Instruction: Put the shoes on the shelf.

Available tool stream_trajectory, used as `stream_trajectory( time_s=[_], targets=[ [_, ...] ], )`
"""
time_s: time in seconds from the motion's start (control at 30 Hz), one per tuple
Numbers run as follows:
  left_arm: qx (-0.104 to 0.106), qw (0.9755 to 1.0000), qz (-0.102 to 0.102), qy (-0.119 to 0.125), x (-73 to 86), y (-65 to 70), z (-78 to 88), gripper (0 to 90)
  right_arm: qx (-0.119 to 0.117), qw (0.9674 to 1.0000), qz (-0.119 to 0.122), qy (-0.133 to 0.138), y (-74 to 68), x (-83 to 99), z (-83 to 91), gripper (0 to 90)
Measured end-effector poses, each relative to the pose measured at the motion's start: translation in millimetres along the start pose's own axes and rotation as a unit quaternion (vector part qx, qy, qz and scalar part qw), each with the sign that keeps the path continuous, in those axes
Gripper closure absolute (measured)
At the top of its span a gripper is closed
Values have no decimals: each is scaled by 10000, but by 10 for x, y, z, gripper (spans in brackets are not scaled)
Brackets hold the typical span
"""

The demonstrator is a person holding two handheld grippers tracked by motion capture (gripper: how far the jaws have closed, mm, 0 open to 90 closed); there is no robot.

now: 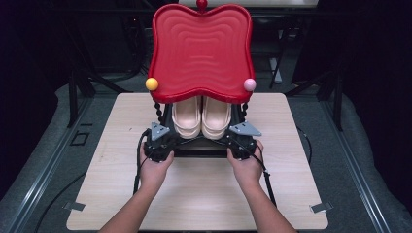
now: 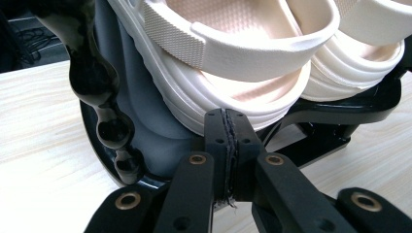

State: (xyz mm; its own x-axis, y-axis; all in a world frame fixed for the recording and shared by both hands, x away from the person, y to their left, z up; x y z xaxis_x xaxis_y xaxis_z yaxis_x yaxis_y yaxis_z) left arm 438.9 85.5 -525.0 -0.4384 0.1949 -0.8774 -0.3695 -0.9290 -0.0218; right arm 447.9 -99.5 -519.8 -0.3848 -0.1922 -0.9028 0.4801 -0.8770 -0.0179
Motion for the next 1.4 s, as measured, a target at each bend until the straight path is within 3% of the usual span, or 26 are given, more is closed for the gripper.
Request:
stream_trajectory(
  time_s=[0.17, 0.2, 0.33, 0.57, 0.87, 1.0, 1.4],
  targets=[
    [6, 10000, 18, 22, -4, 9, -14, 885, -3, 9999, -106, 30, 9, -8, -19, 896],
    [14, 10000, 26, 17, -8, 14, -18, 885, 0, 9999, -101, -58, 9, 0, -14, 896],
    [-8, 10000, 0, 4, -12, 21, -22, 885, 38, 9999, -104, 45, 22, -16, -41, 896],
    [-52, 10000, -17, -4, -4, 11, -14, 870, 77, 10000, -11, -41, 21, 1, -26, 890],
    [-166, 9998, 32, 43, -32, -87, -13, 865, 189, 9997, -24, 154, 63, -82, -58, 897],
    [-188, 9998, 40, 55, -31, -93, -14, 862, 149, 9998, -86, 128, 69, -95, -67, 900],
    [-210, 9997, 41, 130, -26, -161, 101, 861, 160, 9998, 57, 103, 32, -129, -120, 899]
  ],
)
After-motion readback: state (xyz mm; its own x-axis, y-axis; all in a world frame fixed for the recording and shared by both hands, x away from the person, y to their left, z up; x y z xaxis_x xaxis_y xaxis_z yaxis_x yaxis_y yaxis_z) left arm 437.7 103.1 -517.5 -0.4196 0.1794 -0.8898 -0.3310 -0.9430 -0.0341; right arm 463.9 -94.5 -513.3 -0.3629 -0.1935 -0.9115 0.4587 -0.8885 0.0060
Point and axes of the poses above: each handheld gripper's, and its own axes: z roughly backward along the jaws, x roughly out of its underside, y roughly to its right, the point moved 10 cm from there along -z, roughly forward along the jaws, and after that the axes turned 8 degrees about -x, right-handed, at the moved point
